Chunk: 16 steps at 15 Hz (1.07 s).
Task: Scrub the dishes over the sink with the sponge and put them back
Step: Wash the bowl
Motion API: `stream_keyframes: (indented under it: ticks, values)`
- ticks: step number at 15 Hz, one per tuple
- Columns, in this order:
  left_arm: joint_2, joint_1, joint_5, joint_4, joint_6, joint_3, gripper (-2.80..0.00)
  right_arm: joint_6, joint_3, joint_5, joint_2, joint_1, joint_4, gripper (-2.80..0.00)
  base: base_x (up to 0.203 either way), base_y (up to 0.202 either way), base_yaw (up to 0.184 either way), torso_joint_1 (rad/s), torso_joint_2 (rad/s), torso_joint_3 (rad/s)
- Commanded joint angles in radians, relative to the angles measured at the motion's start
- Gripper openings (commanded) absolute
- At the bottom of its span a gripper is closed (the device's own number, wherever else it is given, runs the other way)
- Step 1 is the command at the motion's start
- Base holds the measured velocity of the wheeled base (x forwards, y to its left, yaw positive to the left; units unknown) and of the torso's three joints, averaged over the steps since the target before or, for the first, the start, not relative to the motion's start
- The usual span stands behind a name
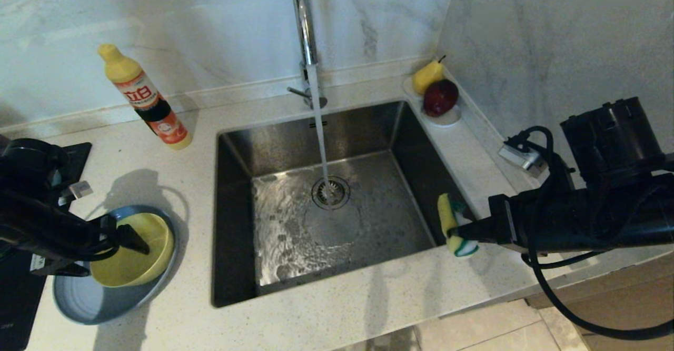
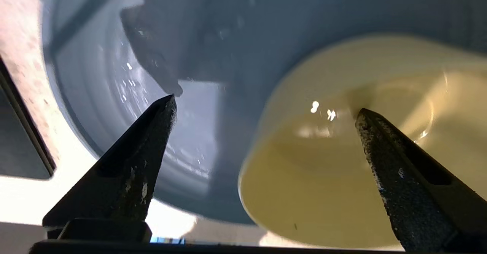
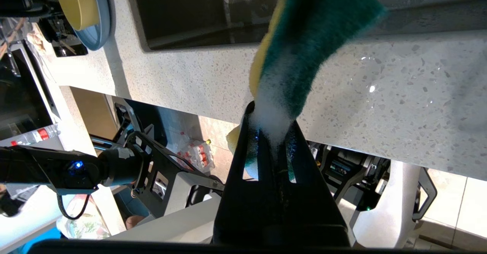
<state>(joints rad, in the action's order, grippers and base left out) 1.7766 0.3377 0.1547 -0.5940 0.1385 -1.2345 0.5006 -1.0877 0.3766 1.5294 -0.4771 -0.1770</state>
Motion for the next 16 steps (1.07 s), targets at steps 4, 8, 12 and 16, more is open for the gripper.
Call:
stream_keyframes:
  ticks: [4,8,12,16]
  values:
    - [0.038,0.001,0.0,0.003,0.003,-0.002,0.0,0.001,-0.001,0.002,0.003,0.003,-0.001,-2.8,0.0,0.0,0.0,0.0,0.0,0.0]
    - [0.044,0.001,-0.004,0.003,0.003,-0.013,0.0,0.001,-0.003,0.002,0.008,0.003,-0.001,-2.8,0.0,0.0,0.0,0.0,0.0,0.0]
    - [0.043,0.001,-0.027,0.003,0.015,-0.028,-2.8,0.001,-0.001,0.004,-0.003,0.003,-0.002,-2.8,0.0,0.0,0.0,0.0,0.0,0.0]
    - [0.038,0.001,-0.029,0.003,0.016,-0.04,-2.8,0.003,0.002,0.004,-0.008,0.003,-0.004,-2.8,0.0,0.0,0.0,0.0,0.0,0.0]
